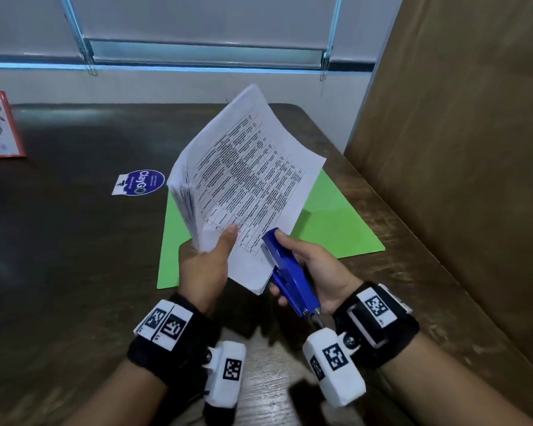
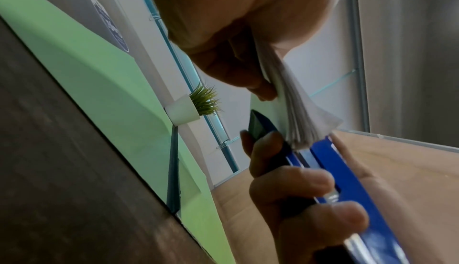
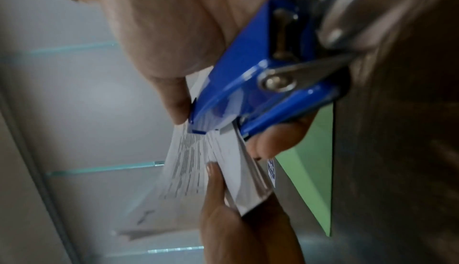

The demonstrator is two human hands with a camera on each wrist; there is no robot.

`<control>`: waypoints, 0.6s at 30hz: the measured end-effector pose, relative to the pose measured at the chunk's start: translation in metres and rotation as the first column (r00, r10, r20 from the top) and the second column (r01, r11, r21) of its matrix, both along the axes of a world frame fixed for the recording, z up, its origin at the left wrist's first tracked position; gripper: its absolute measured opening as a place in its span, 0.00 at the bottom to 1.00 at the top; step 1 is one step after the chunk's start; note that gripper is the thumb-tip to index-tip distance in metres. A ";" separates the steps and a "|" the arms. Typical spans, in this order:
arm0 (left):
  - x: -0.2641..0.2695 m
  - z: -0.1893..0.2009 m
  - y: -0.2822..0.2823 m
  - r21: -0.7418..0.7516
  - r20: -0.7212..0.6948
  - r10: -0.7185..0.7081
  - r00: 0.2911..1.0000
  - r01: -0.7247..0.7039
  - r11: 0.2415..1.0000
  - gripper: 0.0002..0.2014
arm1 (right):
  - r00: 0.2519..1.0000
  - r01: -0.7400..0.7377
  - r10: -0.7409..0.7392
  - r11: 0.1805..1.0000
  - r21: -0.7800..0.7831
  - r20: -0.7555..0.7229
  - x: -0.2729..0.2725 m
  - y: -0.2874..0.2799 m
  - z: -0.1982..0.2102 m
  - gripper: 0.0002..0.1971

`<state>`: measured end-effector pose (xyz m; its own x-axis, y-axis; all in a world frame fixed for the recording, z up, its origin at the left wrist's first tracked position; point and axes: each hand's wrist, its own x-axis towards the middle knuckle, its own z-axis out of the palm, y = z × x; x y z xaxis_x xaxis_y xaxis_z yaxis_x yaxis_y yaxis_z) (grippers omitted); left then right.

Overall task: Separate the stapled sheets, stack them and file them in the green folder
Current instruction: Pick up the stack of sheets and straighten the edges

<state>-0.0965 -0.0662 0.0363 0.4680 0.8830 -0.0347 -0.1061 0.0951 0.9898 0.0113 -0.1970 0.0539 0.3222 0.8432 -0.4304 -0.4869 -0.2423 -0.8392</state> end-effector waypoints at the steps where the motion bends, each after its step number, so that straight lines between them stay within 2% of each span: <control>1: 0.001 0.000 -0.003 0.012 0.013 0.010 1.000 -0.010 1.000 0.04 | 1.000 -0.011 0.011 1.000 -0.007 0.012 -0.004 0.000 -0.002 0.30; 9: 0.005 -0.005 -0.001 0.002 0.041 0.115 0.993 -0.115 0.993 0.06 | 0.993 -0.005 0.014 0.997 0.078 -0.116 -0.025 -0.003 -0.019 0.26; 14: 0.008 -0.008 -0.003 -0.018 0.036 0.141 0.989 -0.140 0.990 0.06 | 0.995 -0.018 0.024 0.997 0.072 -0.096 -0.027 -0.005 -0.023 0.30; 18: 0.011 -0.013 -0.003 -0.050 0.041 0.153 0.987 -0.151 0.987 0.06 | 0.997 -0.017 0.022 0.997 0.071 -0.079 -0.026 -0.005 -0.026 0.30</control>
